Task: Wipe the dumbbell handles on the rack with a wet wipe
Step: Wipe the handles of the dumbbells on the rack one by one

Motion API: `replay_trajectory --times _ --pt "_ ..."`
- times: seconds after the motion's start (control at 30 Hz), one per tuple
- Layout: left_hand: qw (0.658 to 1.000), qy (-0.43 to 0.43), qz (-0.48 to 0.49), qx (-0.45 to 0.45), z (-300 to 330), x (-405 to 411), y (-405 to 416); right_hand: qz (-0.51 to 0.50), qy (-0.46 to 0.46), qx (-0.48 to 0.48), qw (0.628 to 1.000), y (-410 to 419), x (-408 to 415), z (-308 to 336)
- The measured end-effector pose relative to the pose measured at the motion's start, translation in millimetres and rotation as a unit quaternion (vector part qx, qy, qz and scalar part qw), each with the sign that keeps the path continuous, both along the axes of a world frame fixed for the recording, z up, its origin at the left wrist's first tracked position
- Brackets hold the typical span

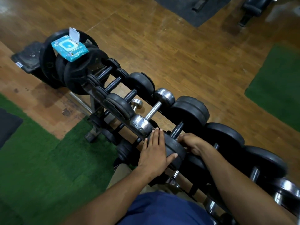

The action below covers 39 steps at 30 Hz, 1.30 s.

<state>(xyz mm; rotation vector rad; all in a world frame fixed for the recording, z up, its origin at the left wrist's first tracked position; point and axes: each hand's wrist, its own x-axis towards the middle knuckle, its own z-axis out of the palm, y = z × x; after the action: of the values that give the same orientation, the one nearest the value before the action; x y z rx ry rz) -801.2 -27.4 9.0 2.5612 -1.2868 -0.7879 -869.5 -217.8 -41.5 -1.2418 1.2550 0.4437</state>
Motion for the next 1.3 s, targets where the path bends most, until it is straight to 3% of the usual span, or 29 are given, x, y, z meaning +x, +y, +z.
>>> replay_trajectory --times 0.1,0.2,0.27,0.4,0.53,0.73,0.97,1.3 --pt "1.0 -0.005 -0.002 0.006 -1 0 0 -0.104 -0.025 0.06 0.992 -5 2 -4" --pt "1.0 -0.008 -0.005 0.007 -2 0 0 -0.31 -0.098 0.097 0.941 -16 4 -16" --pt "1.0 -0.01 -0.006 0.006 -1 0 0 -0.366 -0.111 0.09 0.92 -17 4 -19" --pt "1.0 -0.011 -0.006 0.011 -1 0 1 -0.341 -0.117 0.07 0.93 -14 -2 -12" --pt "1.0 -0.007 -0.007 0.012 -2 0 0 -0.416 -0.148 0.013 0.897 -9 3 -13" --pt "1.0 -0.006 -0.009 0.016 -4 2 -1 -0.449 -0.201 -0.031 0.87 2 -6 0" --pt "1.0 0.011 -0.021 0.014 -4 6 2 -0.37 -0.229 -0.109 0.894 -2 -32 38" --pt "0.999 0.032 -0.024 0.005 3 6 4 -0.315 -0.166 -0.249 0.901 21 -90 73"
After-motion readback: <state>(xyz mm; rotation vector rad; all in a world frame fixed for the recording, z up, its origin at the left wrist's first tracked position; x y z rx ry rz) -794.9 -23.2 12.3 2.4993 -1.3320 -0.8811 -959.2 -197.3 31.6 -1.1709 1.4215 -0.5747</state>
